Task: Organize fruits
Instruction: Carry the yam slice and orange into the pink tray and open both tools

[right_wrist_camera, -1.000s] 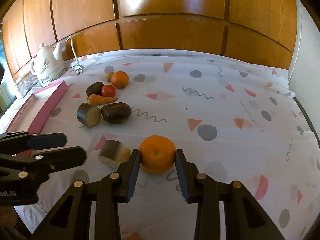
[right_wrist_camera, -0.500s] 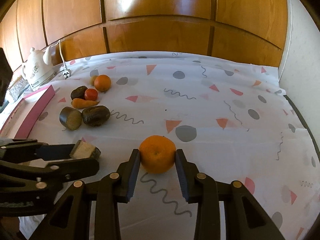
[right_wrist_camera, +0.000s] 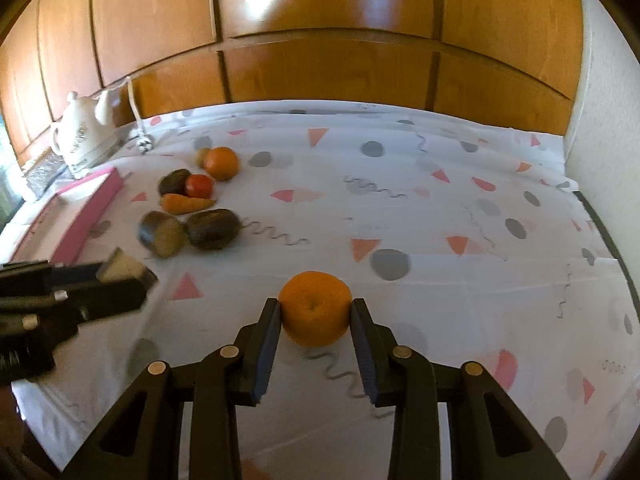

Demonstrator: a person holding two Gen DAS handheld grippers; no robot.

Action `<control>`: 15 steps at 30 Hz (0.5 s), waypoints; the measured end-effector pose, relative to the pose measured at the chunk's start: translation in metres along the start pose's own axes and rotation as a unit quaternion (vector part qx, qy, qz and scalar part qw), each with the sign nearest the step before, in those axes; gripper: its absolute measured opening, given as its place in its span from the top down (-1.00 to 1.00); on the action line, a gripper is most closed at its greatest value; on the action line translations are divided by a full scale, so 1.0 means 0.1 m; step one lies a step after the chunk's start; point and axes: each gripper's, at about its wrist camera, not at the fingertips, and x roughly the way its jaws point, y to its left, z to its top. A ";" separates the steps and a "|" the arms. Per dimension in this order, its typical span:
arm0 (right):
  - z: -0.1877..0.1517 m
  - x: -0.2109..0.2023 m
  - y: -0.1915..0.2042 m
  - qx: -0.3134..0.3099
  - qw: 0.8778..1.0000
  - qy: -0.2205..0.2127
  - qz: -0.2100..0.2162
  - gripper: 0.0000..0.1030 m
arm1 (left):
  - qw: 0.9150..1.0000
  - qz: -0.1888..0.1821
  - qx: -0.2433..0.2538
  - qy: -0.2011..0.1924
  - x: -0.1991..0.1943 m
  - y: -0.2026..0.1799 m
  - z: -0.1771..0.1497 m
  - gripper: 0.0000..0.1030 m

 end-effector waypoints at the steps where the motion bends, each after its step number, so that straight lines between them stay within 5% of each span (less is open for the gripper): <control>1: 0.00 -0.01 0.05 -0.006 1.000 -0.001 0.002 0.31 | 1.000 0.009 -0.011 -0.006 -0.06 0.09 0.00 0.35; 8: 0.10 -0.14 0.52 -0.042 0.997 -0.006 0.060 0.32 | 0.991 0.092 -0.084 -0.038 -0.49 0.80 -0.04 0.35; 15: 0.35 -0.27 1.18 -0.084 0.985 -0.019 0.148 0.31 | 0.971 0.182 -0.142 -0.058 -0.80 1.42 -0.21 0.34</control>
